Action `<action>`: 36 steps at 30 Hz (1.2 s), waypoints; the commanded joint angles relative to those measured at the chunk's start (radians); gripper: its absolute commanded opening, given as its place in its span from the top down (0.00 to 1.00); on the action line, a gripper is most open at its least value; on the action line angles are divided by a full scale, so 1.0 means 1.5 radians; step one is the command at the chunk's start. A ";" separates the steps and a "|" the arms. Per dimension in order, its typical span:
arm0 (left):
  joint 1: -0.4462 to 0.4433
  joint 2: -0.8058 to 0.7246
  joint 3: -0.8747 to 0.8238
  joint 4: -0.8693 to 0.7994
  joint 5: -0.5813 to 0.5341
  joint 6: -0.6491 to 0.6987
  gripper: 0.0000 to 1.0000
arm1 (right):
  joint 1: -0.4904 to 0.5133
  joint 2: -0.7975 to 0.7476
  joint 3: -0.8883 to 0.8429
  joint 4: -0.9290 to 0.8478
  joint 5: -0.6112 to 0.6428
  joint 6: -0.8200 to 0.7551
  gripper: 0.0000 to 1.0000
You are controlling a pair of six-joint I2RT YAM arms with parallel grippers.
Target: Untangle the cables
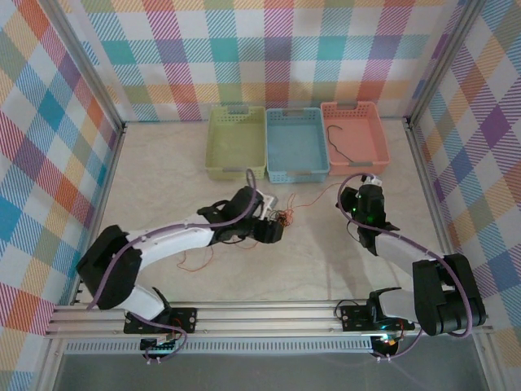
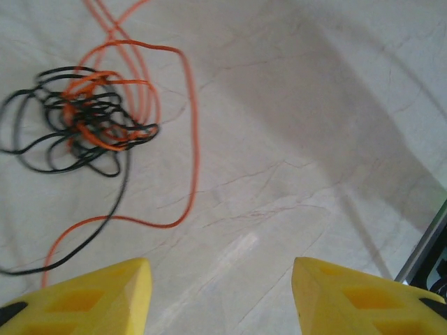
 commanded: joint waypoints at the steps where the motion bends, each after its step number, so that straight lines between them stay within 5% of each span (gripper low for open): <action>1: -0.018 0.047 0.070 -0.072 -0.044 0.034 0.44 | 0.002 0.006 0.026 -0.004 0.007 0.006 1.00; 5: -0.032 0.098 0.134 -0.144 -0.141 0.051 0.44 | 0.002 0.003 0.028 -0.006 0.003 0.007 1.00; 16: -0.032 0.200 0.241 -0.227 -0.157 0.033 0.52 | 0.002 0.001 0.030 -0.010 0.003 0.003 1.00; 23: -0.032 0.189 0.224 -0.207 -0.156 0.030 0.85 | 0.002 0.001 0.031 -0.010 0.000 0.003 1.00; 25: -0.032 0.170 0.207 -0.198 -0.162 0.033 1.00 | 0.002 0.002 0.031 -0.009 0.001 0.002 1.00; 36: -0.001 -0.194 -0.006 -0.196 -0.349 -0.011 1.00 | 0.002 0.006 0.042 -0.031 0.012 -0.008 1.00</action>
